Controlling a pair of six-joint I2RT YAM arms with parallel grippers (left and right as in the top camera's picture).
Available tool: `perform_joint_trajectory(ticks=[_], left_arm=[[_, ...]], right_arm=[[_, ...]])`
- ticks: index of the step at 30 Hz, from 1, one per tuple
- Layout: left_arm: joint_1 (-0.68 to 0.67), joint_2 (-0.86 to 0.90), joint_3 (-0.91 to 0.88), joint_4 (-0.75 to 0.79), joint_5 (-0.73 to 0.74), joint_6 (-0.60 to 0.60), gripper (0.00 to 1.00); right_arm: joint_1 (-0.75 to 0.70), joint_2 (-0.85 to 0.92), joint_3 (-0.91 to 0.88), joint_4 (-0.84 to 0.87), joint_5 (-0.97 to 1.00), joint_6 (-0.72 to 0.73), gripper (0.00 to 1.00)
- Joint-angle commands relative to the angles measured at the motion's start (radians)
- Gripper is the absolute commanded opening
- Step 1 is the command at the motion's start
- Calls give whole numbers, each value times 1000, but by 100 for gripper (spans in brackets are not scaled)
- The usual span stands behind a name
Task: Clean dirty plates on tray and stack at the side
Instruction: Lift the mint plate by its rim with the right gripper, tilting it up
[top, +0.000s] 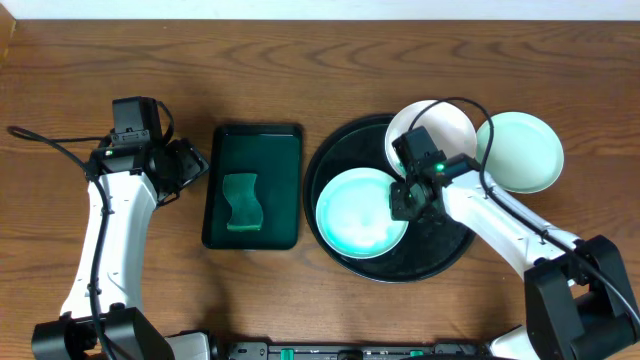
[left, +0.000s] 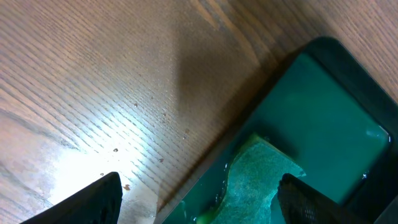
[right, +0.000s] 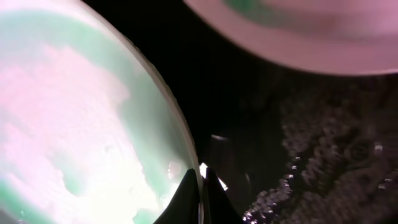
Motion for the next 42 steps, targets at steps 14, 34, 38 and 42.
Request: perform_joint_trajectory(ticks=[14, 34, 38, 42], left_arm=[[5, -3, 17, -2, -12, -5, 80], [5, -3, 17, -2, -12, -4, 80], [5, -3, 17, -2, -12, -4, 80], [5, -3, 17, -3, -12, -4, 81]], right_arm=[[-62, -74, 72, -60, 69, 2, 1], [-147, -160, 75, -59, 49, -43, 1], [-150, -161, 95, -48, 2, -42, 1], [-150, -161, 139, -51, -43, -41, 1]])
